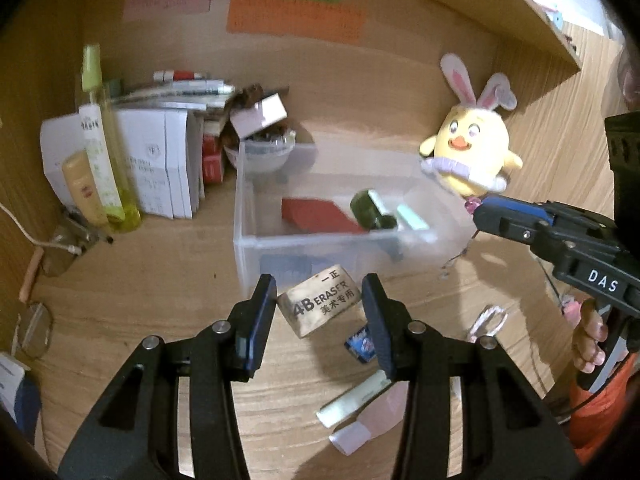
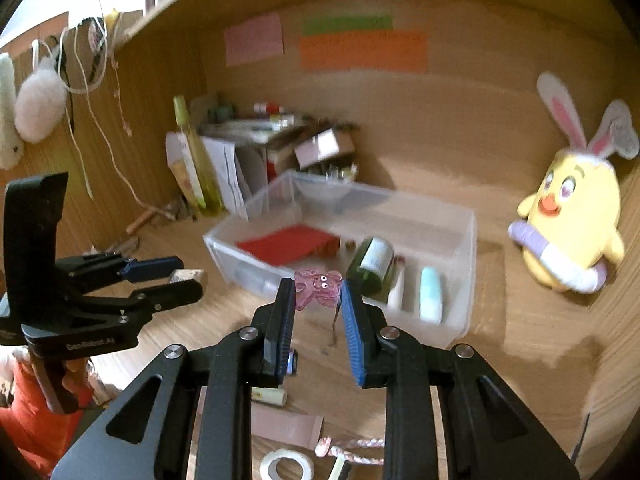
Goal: Organize objects
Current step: 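Lower the pink charm and white eraser into the clear box and open both grippers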
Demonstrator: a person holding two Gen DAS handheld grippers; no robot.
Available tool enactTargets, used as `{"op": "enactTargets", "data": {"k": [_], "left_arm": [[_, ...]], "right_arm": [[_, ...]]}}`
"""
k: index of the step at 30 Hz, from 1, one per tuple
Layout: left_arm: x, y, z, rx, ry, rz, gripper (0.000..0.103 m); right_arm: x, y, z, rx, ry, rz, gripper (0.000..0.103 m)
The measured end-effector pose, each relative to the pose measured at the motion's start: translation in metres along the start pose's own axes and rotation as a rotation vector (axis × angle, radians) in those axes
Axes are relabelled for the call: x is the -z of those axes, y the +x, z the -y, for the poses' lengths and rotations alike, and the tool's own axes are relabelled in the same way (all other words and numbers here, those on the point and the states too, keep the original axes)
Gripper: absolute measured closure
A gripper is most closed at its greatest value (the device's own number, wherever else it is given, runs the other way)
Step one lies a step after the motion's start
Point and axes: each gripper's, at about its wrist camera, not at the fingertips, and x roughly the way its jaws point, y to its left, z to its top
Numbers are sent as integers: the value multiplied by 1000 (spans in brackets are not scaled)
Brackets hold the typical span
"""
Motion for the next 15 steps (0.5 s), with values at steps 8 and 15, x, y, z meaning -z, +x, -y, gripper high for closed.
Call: {"op": "enactTargets", "data": {"k": [8,15], "left_arm": [[-24,-13,1,-11,1,71,59],[-44,-9,1,-25,2,99,59]], "right_arm": [[-26,-12,8,26,-11,81,81],[-44,-7,14,45,-23,114,82]]}}
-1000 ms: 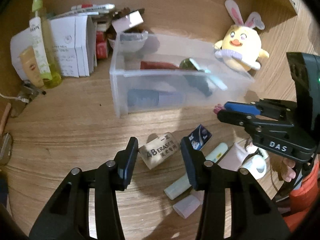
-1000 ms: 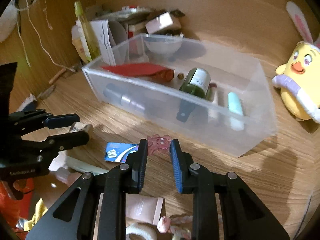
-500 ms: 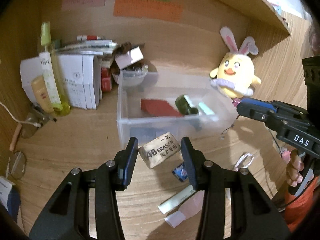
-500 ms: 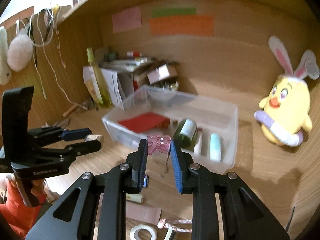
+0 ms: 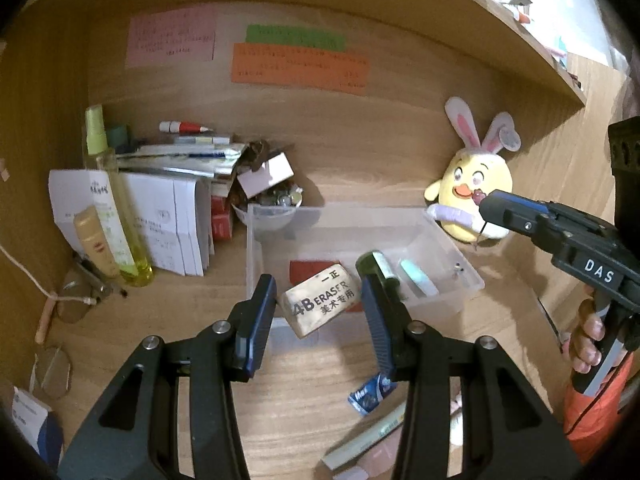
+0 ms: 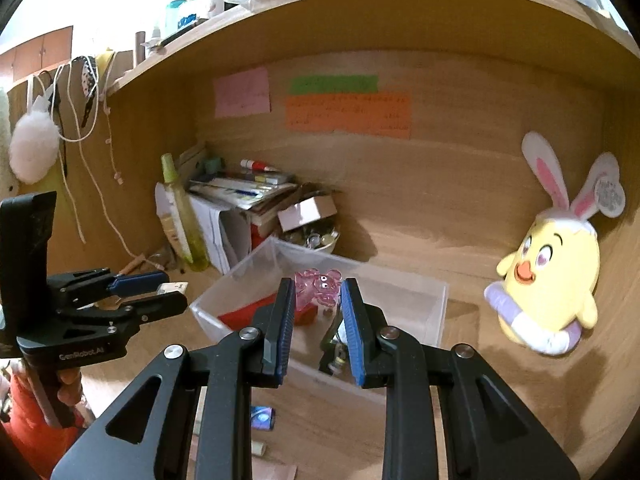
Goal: Organize objects
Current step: 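Lower the pink charm and white eraser into the clear box and open both grippers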
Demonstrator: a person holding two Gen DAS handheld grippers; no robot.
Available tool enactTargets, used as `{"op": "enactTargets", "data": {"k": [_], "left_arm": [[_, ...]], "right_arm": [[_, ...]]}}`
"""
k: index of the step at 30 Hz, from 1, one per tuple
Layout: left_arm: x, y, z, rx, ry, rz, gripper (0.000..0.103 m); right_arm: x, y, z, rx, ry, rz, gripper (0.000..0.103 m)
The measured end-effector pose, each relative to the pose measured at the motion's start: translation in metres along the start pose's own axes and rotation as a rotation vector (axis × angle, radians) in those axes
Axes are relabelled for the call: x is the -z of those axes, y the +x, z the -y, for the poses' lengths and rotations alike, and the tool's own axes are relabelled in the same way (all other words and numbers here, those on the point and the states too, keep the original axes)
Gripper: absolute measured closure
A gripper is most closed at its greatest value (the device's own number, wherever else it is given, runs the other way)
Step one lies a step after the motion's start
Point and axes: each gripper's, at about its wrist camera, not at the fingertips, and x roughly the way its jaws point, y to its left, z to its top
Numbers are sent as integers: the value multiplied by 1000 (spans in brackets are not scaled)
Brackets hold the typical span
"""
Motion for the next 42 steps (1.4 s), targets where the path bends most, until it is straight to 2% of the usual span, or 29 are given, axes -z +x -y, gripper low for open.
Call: {"op": "enactTargets", "data": {"k": [6,19,28,34,42], "left_arm": [[-12,15,0,-10,6,-8,59],[-10,84,-1,3,23,-163,59],[0,113,-5,2,22,-235,59],[0,119,1,-33,61,-229,59],[0,119,2,-24,64,-232,59]], "right_arm": [[-1,15,9,16,6,-22,81],[16,51,34,32,37,-122,81],[37,81,51,31,66,-216,81],[46,95,55,30,70,-259,81],[52,106,53,42,47,-298,81]]}}
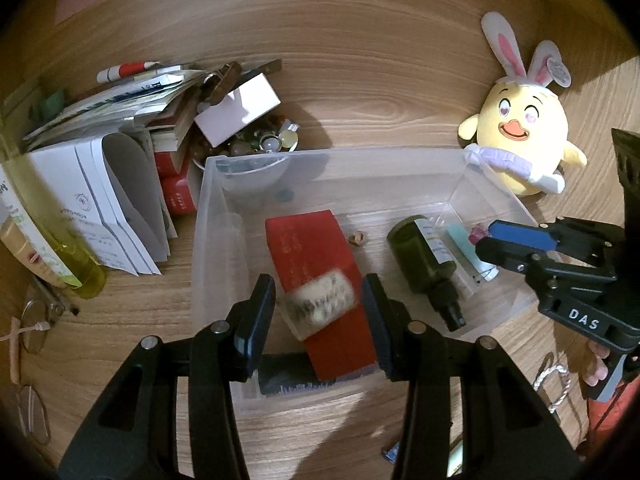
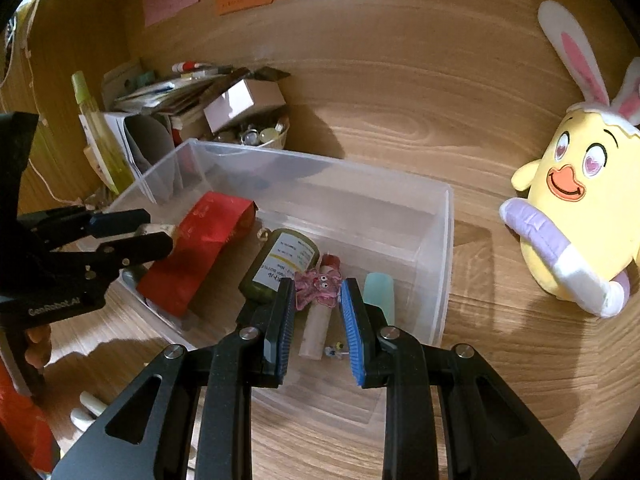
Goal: Organize objects
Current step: 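Lower the pink charm and white eraser into the clear box and open both grippers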
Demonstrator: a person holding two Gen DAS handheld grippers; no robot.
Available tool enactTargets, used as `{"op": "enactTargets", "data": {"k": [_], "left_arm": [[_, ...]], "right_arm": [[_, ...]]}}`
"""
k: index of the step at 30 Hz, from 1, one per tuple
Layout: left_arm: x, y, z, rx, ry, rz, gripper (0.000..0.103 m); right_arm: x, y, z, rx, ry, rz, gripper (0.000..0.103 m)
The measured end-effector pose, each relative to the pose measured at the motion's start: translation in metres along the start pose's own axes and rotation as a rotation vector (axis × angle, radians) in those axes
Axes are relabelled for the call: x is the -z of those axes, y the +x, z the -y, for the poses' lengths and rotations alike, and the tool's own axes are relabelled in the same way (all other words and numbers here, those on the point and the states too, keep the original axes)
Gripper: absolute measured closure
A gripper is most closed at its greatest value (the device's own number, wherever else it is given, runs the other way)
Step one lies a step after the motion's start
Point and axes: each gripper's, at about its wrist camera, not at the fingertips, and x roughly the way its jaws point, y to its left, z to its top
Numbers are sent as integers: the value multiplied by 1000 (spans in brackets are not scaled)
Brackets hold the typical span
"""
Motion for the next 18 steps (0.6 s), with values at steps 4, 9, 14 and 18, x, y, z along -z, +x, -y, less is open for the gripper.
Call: {"op": "enactTargets", "data": {"k": [4,9,14,18], "left_arm": [[1,-6,-1,7,-5,10,55],[2,-20,3,6,10,43,48],[6,-40,5,-3,29,88,44],[12,-54,7,-8,34,109,37]], "right_arm": [[0,0,0,20,1,-1,81],[-1,-2,2,25,12,-6,80],[-1,-15,-1,40,5,28,62],[1,-35,-6,45,-1,74,46]]}}
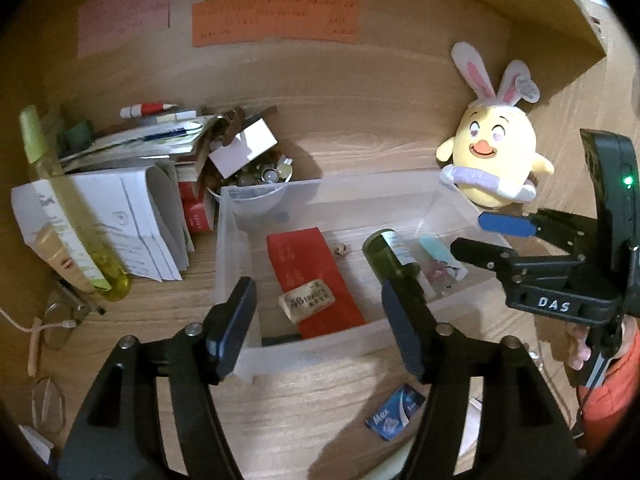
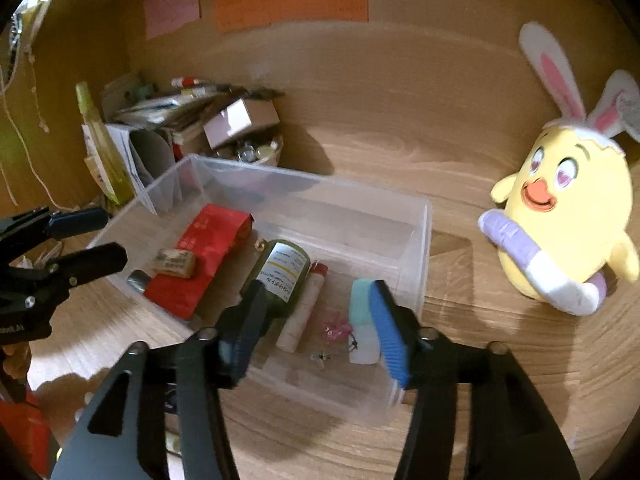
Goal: Organize objects
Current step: 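Lower the pink charm and white eraser into the clear box and open both grippers, then grasp the small grey clip with the right gripper while the left gripper grasps the pale green marker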
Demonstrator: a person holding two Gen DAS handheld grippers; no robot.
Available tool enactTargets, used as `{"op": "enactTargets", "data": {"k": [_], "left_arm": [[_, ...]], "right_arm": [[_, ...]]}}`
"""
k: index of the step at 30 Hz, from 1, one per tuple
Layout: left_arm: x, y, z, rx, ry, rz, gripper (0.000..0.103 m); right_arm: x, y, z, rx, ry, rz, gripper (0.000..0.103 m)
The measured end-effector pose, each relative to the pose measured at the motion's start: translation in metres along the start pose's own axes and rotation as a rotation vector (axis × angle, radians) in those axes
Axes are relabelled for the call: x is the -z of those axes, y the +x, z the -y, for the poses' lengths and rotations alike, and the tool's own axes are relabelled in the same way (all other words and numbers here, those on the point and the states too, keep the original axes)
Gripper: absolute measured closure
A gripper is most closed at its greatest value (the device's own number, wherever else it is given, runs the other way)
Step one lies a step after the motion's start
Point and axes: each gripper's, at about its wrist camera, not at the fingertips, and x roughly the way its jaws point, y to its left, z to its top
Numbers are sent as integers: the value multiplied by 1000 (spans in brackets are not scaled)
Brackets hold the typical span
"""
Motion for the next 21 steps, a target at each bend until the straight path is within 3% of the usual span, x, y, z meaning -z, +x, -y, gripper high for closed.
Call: {"op": "enactTargets", "data": {"k": [8,21], "left_arm": [[25,-23,5,-16,11,0,29],[75,-24,16,18,13,-105,28]], "right_arm": [[16,-36,-4,7,0,45,37],[68,-64,-4,-14,60,7,36]]}}
